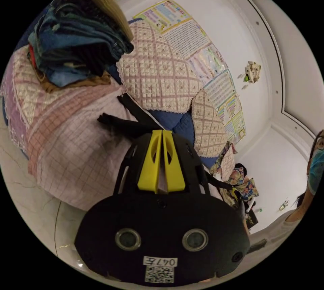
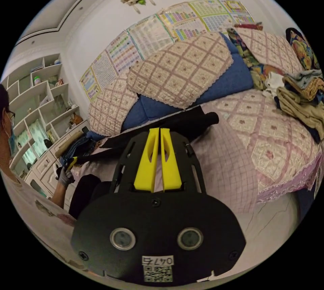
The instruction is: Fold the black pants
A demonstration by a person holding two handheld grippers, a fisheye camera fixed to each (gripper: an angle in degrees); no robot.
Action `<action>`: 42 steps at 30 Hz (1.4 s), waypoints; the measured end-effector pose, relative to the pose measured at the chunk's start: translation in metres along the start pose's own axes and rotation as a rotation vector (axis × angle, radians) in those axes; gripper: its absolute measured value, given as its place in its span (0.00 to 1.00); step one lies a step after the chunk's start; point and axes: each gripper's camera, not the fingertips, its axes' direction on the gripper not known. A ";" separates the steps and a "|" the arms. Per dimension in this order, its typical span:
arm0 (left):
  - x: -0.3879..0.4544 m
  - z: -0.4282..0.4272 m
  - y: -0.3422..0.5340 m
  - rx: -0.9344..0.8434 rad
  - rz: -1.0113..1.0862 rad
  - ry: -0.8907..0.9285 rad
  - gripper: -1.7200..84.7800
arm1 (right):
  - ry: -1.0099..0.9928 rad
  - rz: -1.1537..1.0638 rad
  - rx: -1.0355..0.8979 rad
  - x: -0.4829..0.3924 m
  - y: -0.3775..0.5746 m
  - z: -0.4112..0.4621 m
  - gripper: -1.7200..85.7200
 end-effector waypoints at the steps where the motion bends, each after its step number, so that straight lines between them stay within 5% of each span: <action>1: -0.002 0.004 0.002 -0.002 0.004 -0.012 0.01 | 0.001 0.033 -0.032 0.002 -0.003 0.011 0.01; 12: -0.017 0.150 -0.036 -0.009 0.059 -0.038 0.01 | 0.088 -0.106 0.046 -0.049 -0.109 0.072 0.01; 23: -0.053 0.478 -0.151 -0.280 0.134 -0.429 0.01 | 0.316 -0.144 -0.186 -0.053 -0.265 0.353 0.01; 33: -0.091 0.683 -0.193 -0.438 0.184 -0.547 0.01 | 0.396 -0.023 -0.335 -0.030 -0.276 0.497 0.01; 42: -0.073 0.756 -0.247 -0.410 0.218 -0.640 0.07 | 0.456 0.008 -0.371 -0.062 -0.283 0.534 0.04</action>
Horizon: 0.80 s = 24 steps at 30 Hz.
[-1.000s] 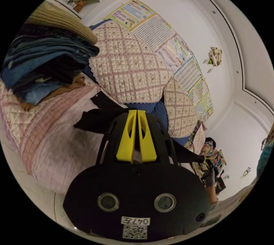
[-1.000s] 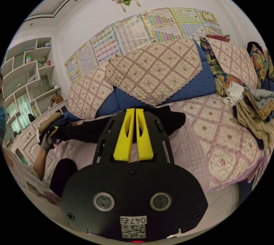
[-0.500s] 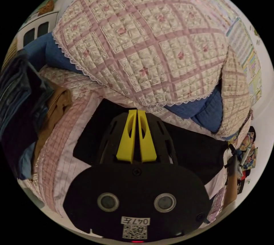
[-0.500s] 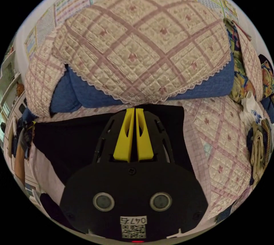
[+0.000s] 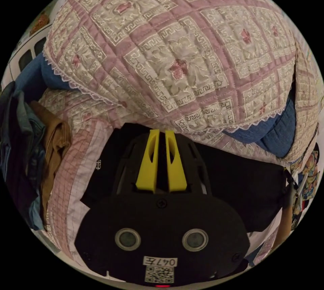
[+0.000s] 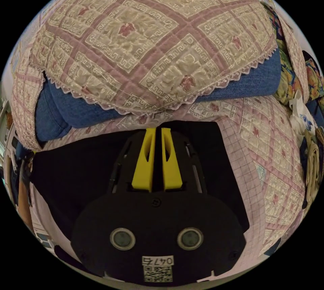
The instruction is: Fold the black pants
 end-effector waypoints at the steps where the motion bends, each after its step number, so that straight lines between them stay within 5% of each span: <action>1: -0.001 -0.007 -0.004 0.013 -0.006 0.014 0.08 | -0.026 -0.001 0.023 -0.005 0.000 -0.008 0.07; 4: -0.005 -0.060 -0.015 0.110 -0.008 0.119 0.10 | -0.092 0.002 0.118 -0.014 0.009 -0.046 0.12; 16: -0.041 -0.256 0.007 0.029 -0.210 0.443 0.08 | -0.333 -0.039 0.111 -0.072 0.169 -0.204 0.05; 19: 0.060 -0.287 0.013 -0.034 0.003 0.590 0.03 | -0.368 -0.163 0.078 -0.134 0.227 -0.224 0.01; 24: 0.335 -0.395 0.053 -0.042 0.648 0.510 0.01 | -0.060 -0.477 0.081 -0.279 0.281 -0.271 0.01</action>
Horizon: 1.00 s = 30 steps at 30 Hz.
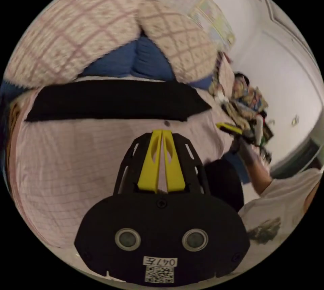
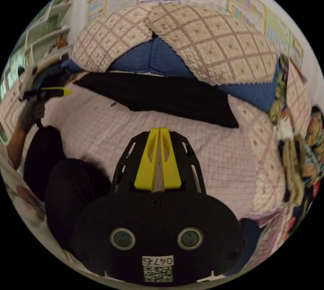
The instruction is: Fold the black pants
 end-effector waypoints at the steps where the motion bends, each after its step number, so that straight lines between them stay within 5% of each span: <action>1: 0.026 -0.005 -0.014 -0.010 0.049 -0.062 0.01 | 0.058 -0.071 0.007 -0.030 -0.011 -0.012 0.01; 6: 0.174 -0.074 -0.116 0.112 0.226 -0.063 0.01 | 0.105 -0.234 0.026 -0.114 -0.054 -0.055 0.01; 11: 0.236 -0.080 -0.156 0.092 0.113 0.095 0.01 | 0.085 -0.334 0.035 -0.201 -0.079 -0.094 0.01; 17: 0.303 -0.020 -0.127 -0.195 0.009 0.209 0.01 | -0.052 -0.475 -0.195 -0.309 -0.053 -0.065 0.01; 30: 0.291 -0.005 -0.183 -0.535 -0.282 0.088 0.01 | -0.058 -0.414 -0.529 -0.422 0.018 0.078 0.00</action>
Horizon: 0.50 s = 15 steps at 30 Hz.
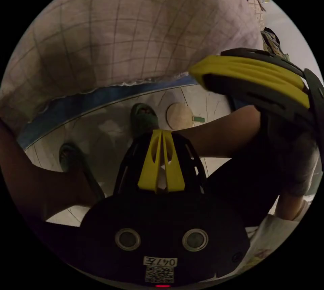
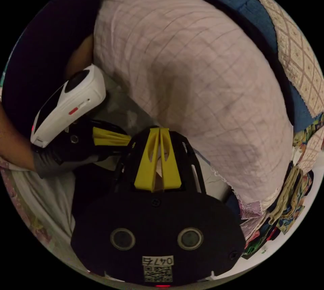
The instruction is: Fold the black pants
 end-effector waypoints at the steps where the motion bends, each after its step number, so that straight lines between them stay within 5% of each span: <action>1: 0.003 -0.006 -0.003 0.000 0.001 0.003 0.01 | 0.000 -0.021 -0.017 -0.011 -0.008 0.011 0.00; 15: 0.055 -0.134 -0.068 -0.119 -0.074 0.039 0.01 | -0.135 -0.040 -0.132 -0.037 -0.031 0.104 0.01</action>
